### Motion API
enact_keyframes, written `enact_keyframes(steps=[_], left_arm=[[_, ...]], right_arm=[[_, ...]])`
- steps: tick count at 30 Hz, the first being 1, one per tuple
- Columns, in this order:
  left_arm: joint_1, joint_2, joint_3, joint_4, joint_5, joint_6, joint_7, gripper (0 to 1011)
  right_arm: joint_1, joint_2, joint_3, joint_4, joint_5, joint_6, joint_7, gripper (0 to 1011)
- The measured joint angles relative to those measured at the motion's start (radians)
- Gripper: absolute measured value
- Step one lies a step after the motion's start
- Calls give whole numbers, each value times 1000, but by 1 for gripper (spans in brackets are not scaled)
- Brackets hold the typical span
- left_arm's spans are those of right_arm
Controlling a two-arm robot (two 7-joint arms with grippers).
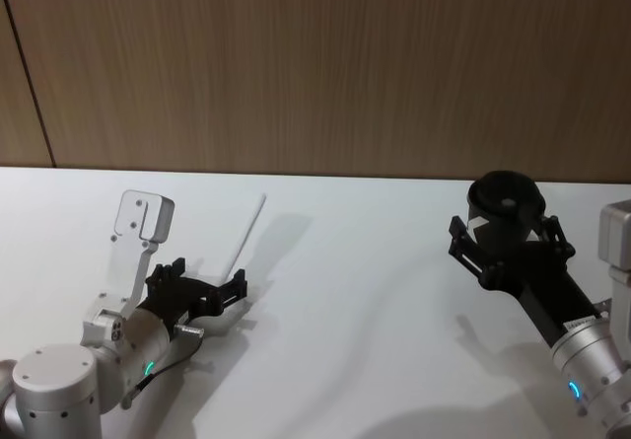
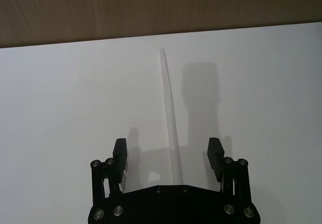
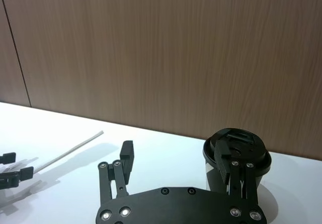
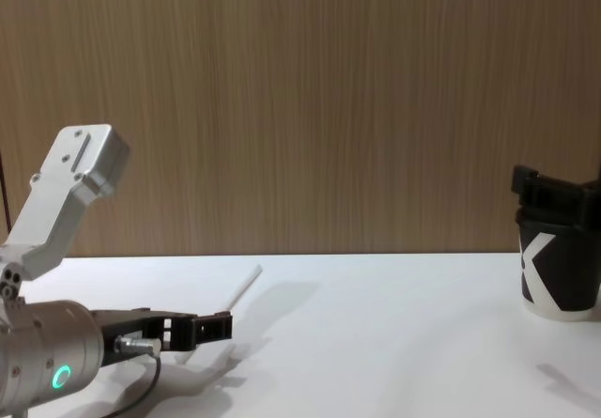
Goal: Pick up the straw with one hand, pass it to the other hand, and insert it into the cup.
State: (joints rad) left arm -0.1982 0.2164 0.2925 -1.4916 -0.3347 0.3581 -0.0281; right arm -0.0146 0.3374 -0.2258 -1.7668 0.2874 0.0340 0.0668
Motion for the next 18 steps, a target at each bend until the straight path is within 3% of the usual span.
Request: enact_keyframes(steps=[18], left_arm=[[4, -7, -7, -7, 14, 33, 6, 1003]], right_arm=[[0, 0, 0, 0, 0, 0, 0, 1001]])
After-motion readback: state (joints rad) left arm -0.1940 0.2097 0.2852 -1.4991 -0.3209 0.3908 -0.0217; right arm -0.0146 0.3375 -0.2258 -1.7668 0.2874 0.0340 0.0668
